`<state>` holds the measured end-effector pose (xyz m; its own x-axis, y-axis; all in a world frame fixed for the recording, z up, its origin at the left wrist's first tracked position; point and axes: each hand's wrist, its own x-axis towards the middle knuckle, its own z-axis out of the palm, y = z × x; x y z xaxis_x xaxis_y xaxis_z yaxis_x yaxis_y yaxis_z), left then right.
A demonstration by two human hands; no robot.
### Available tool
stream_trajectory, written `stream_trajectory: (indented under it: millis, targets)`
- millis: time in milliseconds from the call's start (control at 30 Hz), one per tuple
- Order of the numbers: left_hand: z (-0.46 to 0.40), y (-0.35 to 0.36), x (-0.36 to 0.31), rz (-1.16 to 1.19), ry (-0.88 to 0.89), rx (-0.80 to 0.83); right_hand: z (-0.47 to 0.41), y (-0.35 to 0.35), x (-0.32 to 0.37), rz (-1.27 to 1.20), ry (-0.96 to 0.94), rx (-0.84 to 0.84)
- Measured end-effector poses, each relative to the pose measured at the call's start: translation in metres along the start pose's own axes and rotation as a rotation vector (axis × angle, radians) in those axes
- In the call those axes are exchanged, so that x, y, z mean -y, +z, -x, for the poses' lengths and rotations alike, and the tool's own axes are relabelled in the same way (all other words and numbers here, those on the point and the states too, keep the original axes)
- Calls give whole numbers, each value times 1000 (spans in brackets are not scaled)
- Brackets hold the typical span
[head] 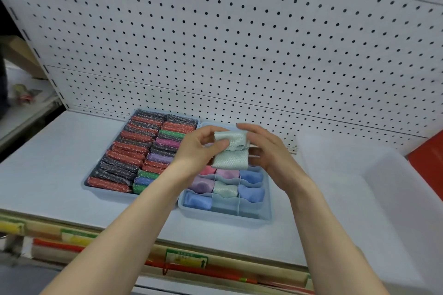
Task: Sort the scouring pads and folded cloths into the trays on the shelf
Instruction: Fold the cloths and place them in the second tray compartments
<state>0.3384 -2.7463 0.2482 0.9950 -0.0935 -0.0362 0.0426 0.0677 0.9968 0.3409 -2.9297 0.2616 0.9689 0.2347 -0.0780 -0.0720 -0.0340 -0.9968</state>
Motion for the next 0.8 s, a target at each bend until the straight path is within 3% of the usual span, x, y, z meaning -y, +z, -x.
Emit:
stream_trajectory:
  millis: [100,200,333,533,700,800]
  targets:
    - [3,-5,2,-27,18,-2,6,6,-8,8,0,50]
    - [7,-10,4,14,-55,1,8,13,-17,-16,-85,-52]
    - [13,-17,12,172,-203,18,15,22,-26,126,-126,-148]
    - [23,-22,30,19,-74,54,26,28,-25,-90,184,-86]
    - [25,-30,51,-192,-34,159,37,20,-37,129,220,73]
    - [28,-37,68,-612,161,176,38,14,-60,536,161,-34]
